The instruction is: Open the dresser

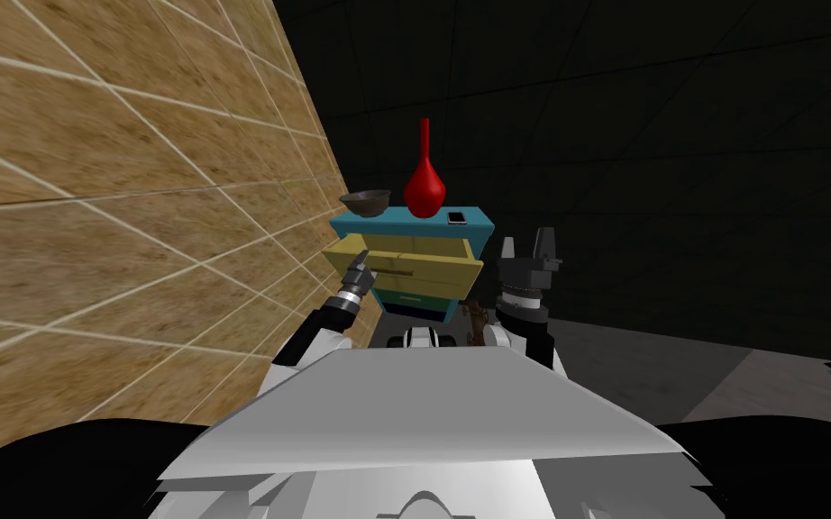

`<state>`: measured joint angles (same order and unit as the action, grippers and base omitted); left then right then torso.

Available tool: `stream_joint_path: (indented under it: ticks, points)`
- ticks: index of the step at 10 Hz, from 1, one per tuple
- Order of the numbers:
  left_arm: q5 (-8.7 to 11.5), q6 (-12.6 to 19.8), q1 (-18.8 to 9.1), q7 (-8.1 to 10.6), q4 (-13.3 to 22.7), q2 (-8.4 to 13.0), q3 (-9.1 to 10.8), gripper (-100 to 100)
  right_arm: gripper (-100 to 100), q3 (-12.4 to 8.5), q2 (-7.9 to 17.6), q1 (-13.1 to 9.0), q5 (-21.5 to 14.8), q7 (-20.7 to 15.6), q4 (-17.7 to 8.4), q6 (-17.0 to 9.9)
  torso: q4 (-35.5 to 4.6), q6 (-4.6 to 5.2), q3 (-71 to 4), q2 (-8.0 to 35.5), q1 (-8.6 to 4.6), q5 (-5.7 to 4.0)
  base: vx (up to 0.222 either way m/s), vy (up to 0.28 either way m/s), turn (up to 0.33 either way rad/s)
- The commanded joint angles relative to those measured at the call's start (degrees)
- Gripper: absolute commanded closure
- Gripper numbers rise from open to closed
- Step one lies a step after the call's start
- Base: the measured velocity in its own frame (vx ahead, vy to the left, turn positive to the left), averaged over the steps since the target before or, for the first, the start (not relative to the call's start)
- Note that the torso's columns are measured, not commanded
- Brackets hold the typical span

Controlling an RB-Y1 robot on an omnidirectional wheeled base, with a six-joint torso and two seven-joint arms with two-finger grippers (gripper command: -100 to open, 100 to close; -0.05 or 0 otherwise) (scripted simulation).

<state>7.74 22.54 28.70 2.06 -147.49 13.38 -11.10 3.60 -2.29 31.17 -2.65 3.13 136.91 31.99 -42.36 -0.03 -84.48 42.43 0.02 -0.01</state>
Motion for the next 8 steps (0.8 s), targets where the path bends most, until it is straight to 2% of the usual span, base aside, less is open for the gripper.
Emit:
stream_joint_path:
  ticks: [1, 2, 3, 8]
  points:
    - [0.80, 4.42, -2.25, 0.47, -2.36, 0.17, 0.98, -100, 0, 0.00, 0.00, 0.00, 0.00, 0.00, 0.00, 0.00, -0.15, -0.03, 0.01, 0.08, -0.01, -0.06, -0.008, -0.009, 0.035]
    - [0.83, 3.44, -1.12, 0.43, -1.40, 0.48, 0.71, -100, 0, 0.00, 0.00, 0.00, 0.00, 0.00, 0.00, 0.00, -0.26, -0.08, 0.04, 0.16, 0.01, -0.09, 0.000, 0.000, 0.000]
    - [0.89, 3.79, -1.14, 0.49, -1.43, 0.53, 0.76, 0, 0, 0.00, 0.00, 0.00, 0.00, 0.00, 0.00, 0.00, -0.15, -0.03, 0.06, 0.13, 0.00, -0.04, 0.000, 0.000, 0.000]
    - [0.88, 3.97, -1.00, 0.47, -1.18, 0.56, 0.73, 0, 0, 0.00, 0.00, 0.00, 0.00, 0.00, 0.00, 0.00, 0.06, 0.03, -0.07, -0.12, -0.04, 0.00, 0.000, 0.000, 0.000]
